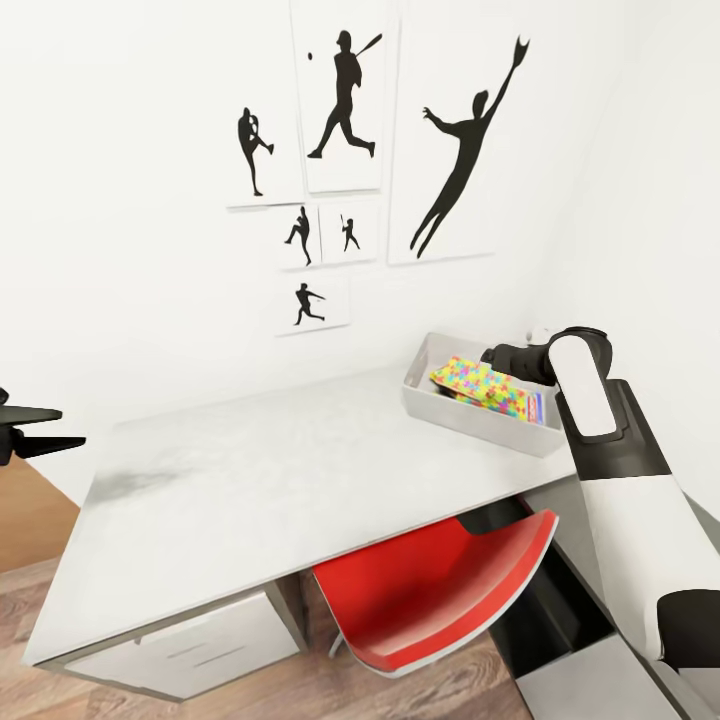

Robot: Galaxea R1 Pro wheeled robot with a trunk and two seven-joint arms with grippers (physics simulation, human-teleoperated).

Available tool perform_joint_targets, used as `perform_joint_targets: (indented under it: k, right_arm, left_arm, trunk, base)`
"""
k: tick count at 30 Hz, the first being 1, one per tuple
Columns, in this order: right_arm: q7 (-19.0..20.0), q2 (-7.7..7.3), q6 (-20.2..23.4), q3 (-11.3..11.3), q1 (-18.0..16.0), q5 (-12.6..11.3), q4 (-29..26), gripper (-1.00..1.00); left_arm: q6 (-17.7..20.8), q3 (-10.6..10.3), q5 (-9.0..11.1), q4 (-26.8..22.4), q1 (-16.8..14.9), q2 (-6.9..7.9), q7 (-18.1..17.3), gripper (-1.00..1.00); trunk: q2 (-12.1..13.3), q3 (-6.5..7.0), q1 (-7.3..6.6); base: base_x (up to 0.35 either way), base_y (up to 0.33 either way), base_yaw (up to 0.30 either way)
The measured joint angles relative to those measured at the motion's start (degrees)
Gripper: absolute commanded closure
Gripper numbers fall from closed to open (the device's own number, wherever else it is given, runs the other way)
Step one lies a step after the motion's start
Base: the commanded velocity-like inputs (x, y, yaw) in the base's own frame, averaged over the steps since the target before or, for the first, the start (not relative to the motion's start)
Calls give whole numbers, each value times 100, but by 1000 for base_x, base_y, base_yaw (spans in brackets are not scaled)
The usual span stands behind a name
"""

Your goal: Put all the toys in the child's room - the three board games (two on the bed and one on the table), the two jigsaw puzzles on the table, and the tennis ball on the table - inside the toy box on the table in the child's room.

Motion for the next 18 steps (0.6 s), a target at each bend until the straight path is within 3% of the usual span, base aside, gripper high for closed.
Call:
perform_joint_targets:
  k: [18]
  right_arm:
    - [-3,-8,3,0,7,10,0,-100]
  left_arm:
    - [0,-3,2,0,0,-12,0,-100]
  trunk:
    - [0,172,0]
  base:
    - [0,0,0]
